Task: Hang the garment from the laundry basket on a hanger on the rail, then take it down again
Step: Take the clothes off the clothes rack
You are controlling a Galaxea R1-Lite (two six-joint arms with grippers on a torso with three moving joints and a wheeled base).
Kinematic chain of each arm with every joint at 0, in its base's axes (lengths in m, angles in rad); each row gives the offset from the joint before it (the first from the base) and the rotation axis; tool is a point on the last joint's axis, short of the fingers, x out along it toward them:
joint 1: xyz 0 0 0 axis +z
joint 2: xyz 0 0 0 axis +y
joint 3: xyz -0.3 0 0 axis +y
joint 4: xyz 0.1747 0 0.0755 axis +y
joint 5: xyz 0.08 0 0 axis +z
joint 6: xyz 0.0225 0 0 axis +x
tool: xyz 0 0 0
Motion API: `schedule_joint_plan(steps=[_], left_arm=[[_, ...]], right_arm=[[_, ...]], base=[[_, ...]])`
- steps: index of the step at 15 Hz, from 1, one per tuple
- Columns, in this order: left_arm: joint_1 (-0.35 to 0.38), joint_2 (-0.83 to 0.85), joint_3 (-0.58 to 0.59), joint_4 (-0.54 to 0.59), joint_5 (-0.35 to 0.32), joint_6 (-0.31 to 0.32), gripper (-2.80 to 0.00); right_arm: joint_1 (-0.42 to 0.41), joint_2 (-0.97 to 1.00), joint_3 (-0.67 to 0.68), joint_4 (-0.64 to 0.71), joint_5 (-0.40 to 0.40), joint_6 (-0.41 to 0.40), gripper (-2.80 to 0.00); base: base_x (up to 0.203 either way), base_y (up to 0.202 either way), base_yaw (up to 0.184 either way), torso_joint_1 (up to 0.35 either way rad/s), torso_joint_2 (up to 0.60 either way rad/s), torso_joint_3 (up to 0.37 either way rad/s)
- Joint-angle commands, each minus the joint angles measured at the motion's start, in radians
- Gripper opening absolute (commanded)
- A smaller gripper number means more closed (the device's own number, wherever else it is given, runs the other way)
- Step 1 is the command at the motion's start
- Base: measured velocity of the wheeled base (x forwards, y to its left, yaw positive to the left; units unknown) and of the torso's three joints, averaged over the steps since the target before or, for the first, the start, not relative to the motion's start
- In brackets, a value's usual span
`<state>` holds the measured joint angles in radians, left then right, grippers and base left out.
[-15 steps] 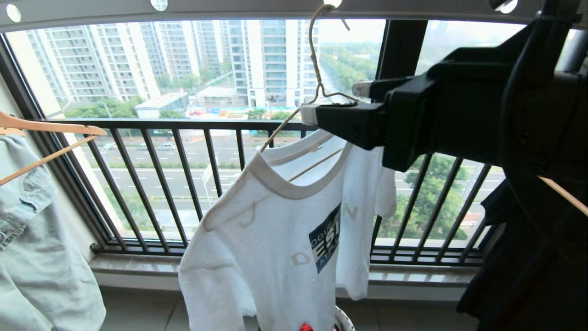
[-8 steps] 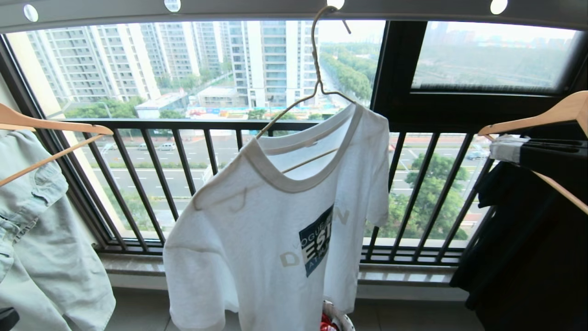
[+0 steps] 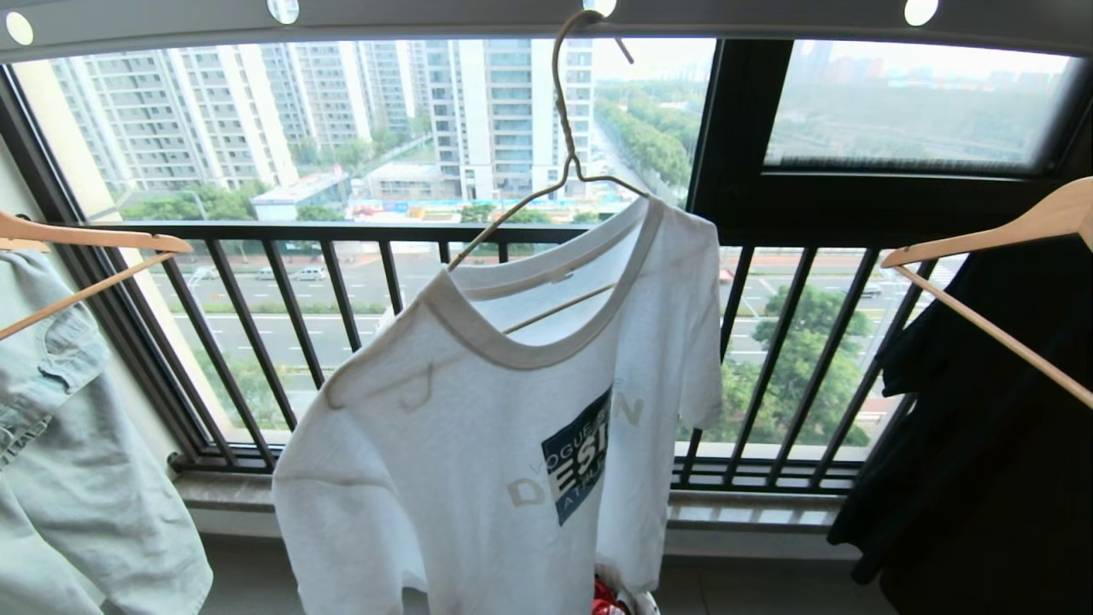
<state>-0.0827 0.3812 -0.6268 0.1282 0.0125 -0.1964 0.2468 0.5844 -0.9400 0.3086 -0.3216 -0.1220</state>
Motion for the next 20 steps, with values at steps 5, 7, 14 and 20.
schedule_joint_plan(steps=[5, 7, 14, 20], left_arm=[[0.066, -0.313, 0.230, 0.114, -0.063, 0.044, -2.80], [0.068, -0.375, 0.339, 0.113, -0.080, 0.093, -2.80], [0.069, -0.380, 0.596, -0.142, -0.097, 0.300, -2.80], [0.069, -0.380, 0.627, -0.122, -0.052, 0.370, -2.80]], right_arm=[[-0.080, -0.308, 0.151, 0.181, -0.141, 0.027, -2.80], [-0.104, -0.306, 0.197, 0.181, -0.175, 0.062, -2.80], [-0.231, -0.486, 0.569, -0.012, 0.149, 0.029, -2.80], [-0.234, -0.584, 0.922, -0.332, 0.299, -0.053, -2.80]], base=[[0.000, 0.000, 0.000, 0.000, 0.00, 0.000], [0.000, 0.000, 0.000, 0.000, 0.00, 0.000], [0.000, 0.000, 0.000, 0.000, 0.00, 0.000], [0.000, 0.000, 0.000, 0.000, 0.00, 0.000]])
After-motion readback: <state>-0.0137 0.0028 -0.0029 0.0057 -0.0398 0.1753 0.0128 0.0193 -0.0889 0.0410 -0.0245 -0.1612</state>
